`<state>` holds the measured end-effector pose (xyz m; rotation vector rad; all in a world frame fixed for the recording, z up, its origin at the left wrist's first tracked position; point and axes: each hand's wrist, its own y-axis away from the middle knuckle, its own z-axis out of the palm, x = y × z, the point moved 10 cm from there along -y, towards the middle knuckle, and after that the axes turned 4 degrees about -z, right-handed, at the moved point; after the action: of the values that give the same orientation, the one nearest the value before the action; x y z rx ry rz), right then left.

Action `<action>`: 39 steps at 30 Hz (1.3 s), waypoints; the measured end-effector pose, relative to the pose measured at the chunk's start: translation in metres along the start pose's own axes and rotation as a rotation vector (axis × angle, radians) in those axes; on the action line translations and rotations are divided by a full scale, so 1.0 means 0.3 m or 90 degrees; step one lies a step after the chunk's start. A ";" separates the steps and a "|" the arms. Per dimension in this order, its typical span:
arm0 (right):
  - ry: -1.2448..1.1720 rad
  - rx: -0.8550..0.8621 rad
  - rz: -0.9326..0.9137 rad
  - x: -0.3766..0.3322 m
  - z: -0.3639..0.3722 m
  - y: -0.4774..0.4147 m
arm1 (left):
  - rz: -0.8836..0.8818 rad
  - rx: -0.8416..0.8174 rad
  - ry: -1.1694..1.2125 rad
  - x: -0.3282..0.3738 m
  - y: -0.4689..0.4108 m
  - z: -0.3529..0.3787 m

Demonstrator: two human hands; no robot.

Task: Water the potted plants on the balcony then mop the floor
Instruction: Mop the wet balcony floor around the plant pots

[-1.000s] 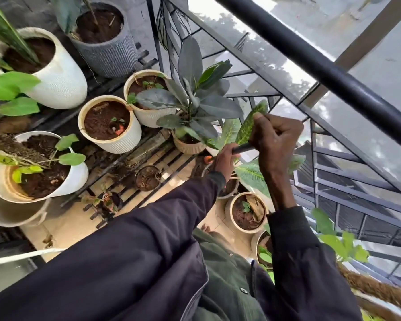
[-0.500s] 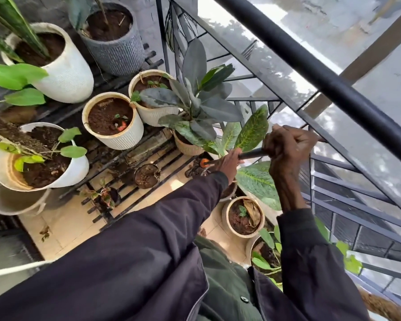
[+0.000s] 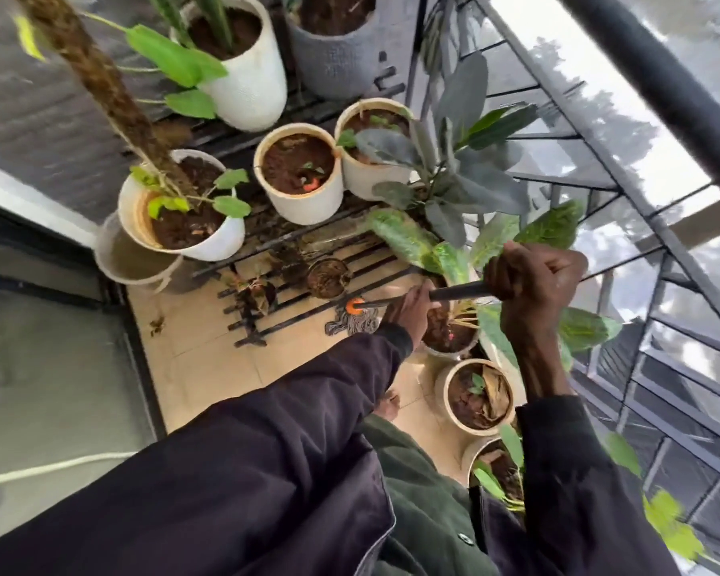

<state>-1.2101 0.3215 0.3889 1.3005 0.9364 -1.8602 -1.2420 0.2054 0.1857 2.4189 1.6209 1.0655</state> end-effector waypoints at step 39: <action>0.035 -0.150 -0.002 0.075 1.096 0.947 | -0.098 0.071 0.113 -1.182 0.940 -0.268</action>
<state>-1.1328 -0.1065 0.3976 1.2110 1.1485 -1.6656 -1.1382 -0.2428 0.1749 2.2744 1.9347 1.2256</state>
